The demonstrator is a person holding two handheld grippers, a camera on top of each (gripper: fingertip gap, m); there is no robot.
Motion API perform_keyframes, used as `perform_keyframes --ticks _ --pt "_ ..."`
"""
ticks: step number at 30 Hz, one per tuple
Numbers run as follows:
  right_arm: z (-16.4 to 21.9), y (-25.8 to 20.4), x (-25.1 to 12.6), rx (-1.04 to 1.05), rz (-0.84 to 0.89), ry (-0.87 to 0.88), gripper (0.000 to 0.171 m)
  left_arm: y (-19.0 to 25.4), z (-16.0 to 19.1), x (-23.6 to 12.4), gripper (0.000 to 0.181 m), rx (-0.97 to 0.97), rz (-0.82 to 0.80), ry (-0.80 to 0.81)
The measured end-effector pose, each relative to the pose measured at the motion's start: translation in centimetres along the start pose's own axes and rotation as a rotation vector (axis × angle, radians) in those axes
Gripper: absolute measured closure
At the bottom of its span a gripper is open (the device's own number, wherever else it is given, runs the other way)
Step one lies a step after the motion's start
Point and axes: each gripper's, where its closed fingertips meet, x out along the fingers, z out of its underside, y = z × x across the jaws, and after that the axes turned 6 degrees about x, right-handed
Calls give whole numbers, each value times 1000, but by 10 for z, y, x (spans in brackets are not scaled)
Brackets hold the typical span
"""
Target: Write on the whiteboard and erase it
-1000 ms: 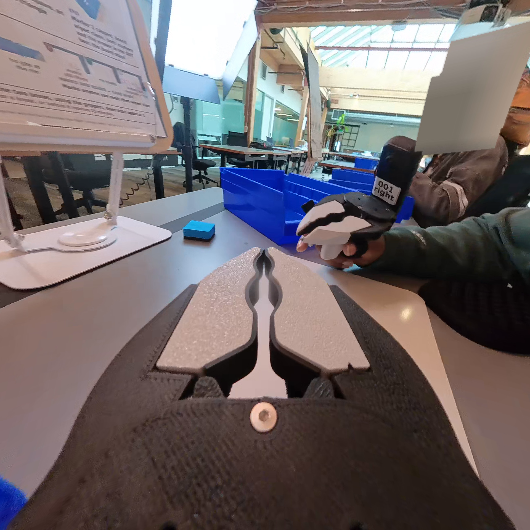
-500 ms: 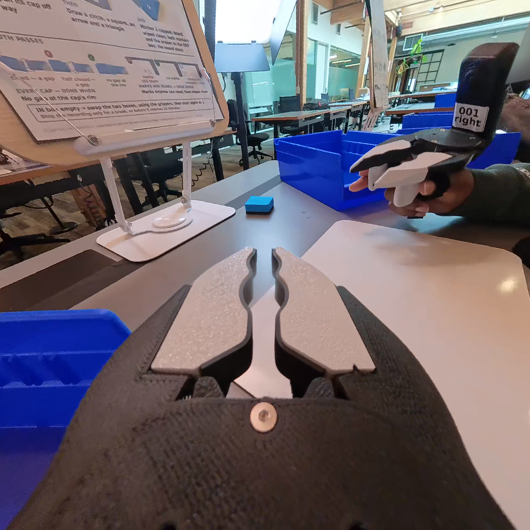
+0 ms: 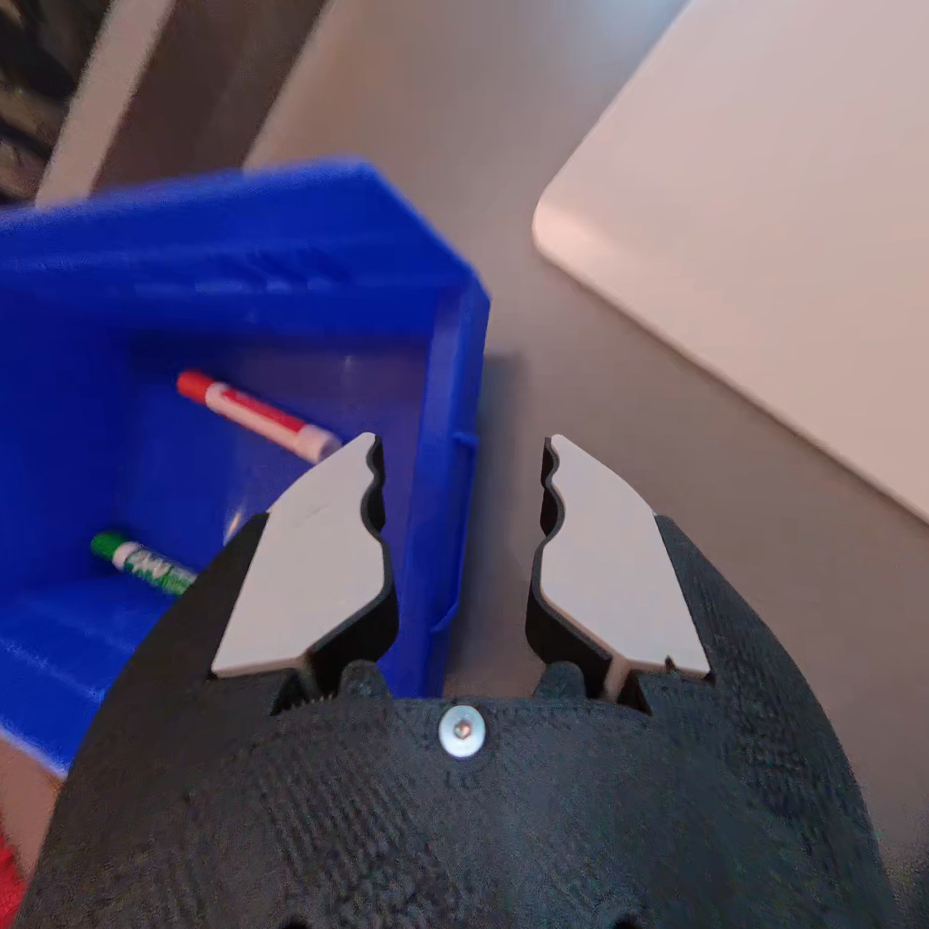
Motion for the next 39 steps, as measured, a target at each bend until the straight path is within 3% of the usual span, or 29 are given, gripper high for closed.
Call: perform_keyframes --ticks 4,12,15,18,21,27,32,39 --pt "-4 5 -6 21 12 13 143 -6 26 21 149 54 -49 -155" --pt "2 -5 1 -28 8 -21 143 -8 9 32 150 72 -76 -63" --pt "-4 -8 -1 -25 2 -7 141 -10 -24 -5 147 -59 1 177" --pt "-10 -4 -7 -50 16 8 141 -67 -34 -55 158 -198 -107 257" --pt "-8 -2 -12 -21 8 18 141 -129 -1 -64 160 -302 -170 26" --pt "-13 -1 -15 5 5 43 141 -179 75 -4 150 -474 -72 -516" --pt "-13 -3 -16 -21 17 39 141 -179 101 36 149 -531 -47 -729" --pt "-11 1 -17 -1 19 39 142 -170 130 53 137 -585 -2 -915"
